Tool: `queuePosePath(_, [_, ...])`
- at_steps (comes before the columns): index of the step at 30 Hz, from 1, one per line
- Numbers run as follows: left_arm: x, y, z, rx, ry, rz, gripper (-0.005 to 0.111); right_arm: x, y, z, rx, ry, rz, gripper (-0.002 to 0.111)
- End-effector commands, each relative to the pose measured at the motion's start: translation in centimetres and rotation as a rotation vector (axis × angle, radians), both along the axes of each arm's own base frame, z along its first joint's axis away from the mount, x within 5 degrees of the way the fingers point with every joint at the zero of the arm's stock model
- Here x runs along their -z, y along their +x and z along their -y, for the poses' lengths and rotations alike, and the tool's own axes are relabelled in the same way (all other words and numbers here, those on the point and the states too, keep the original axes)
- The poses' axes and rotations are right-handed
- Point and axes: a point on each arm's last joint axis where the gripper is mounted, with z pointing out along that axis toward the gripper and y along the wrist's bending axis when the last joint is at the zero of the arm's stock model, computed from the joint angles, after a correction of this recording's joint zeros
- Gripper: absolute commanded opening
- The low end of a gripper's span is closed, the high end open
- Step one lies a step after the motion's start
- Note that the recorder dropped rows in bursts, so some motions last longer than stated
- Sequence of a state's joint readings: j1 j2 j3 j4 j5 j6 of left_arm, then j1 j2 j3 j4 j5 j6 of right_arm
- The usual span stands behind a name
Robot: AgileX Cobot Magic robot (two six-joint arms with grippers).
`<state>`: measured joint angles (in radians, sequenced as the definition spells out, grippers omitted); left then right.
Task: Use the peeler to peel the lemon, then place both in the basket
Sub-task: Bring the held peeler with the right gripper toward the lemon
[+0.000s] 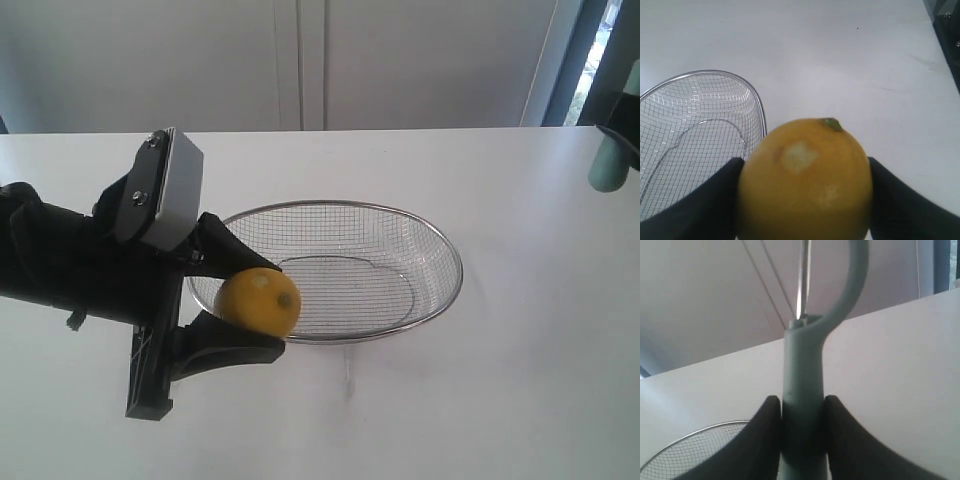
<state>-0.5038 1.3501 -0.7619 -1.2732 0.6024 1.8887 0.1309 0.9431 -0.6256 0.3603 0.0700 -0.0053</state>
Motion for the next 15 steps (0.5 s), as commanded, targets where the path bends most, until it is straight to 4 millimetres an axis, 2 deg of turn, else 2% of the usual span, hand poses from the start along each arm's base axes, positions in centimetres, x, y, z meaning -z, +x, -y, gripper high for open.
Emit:
queuePosePath(1, [-0.7,-0.3,0.2,0.004,-0.043,-0.012,0.001,0.5,0.8,0.0,0.007,-0.016,-0.005,0.0])
queuePosePath(4, [-0.7,-0.3,0.2,0.004,-0.041,-0.008,0.001,1.1,1.1,-0.1,0.0,-0.019,-0.044,0.0])
queuePosePath(8, [-1.2,0.7,0.2,-0.016,-0.024,0.133,0.001,1.9,0.7,-0.9,-0.061,-0.035,-0.131,0.0])
queuePosePath(15, [-1.9,0.9,0.4,-0.015,-0.049,0.15,0.001,2.3,-0.6,-4.9,-0.383,-0.311,-0.107,0.0])
